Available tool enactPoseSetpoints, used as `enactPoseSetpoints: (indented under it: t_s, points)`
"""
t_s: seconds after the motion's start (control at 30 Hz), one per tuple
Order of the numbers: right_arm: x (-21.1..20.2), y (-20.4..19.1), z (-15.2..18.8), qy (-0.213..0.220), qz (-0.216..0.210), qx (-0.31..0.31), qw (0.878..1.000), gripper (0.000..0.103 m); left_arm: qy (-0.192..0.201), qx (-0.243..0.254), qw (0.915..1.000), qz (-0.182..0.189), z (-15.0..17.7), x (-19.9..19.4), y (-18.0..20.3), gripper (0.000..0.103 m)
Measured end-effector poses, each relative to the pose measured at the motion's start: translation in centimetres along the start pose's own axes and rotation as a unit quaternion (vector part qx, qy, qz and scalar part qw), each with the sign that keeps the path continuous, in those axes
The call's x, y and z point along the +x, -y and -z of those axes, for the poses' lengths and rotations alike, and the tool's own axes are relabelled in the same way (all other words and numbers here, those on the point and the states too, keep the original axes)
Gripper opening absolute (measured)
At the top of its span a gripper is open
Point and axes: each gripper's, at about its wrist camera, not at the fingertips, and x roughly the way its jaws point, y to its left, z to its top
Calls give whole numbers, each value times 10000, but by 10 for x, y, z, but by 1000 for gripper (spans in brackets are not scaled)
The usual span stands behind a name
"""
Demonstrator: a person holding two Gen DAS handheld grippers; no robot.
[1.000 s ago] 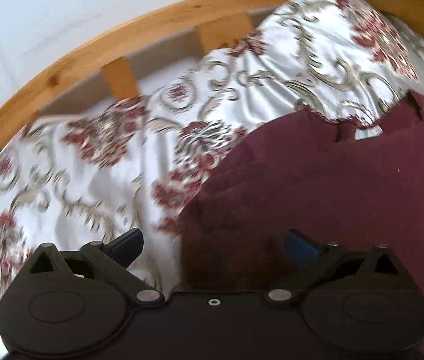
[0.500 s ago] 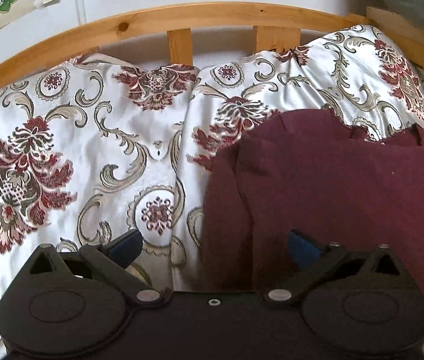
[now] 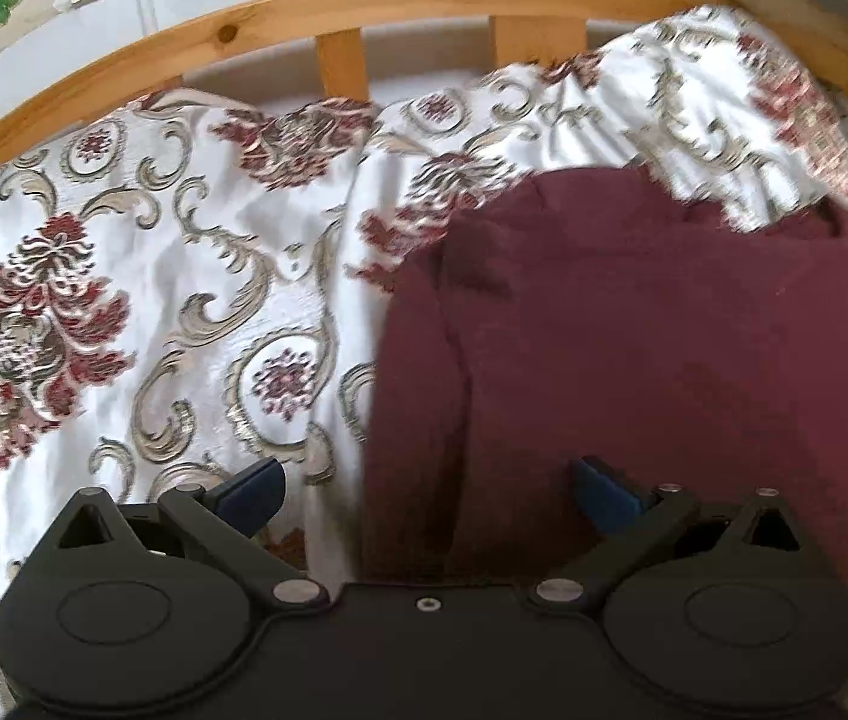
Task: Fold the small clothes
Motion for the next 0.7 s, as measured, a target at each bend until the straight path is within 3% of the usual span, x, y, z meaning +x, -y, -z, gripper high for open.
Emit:
enactPoseSetpoints:
  t_s: [0.27, 0.7]
  points:
    - [24, -19, 16, -641, -193, -300, 9973, 103, -176, -107, 9998, -64, -1, 9, -6, 102]
    - [27, -22, 21, -697, -205, -399, 9966, 103, -387, -391, 9985, 24, 1, 16, -13, 103]
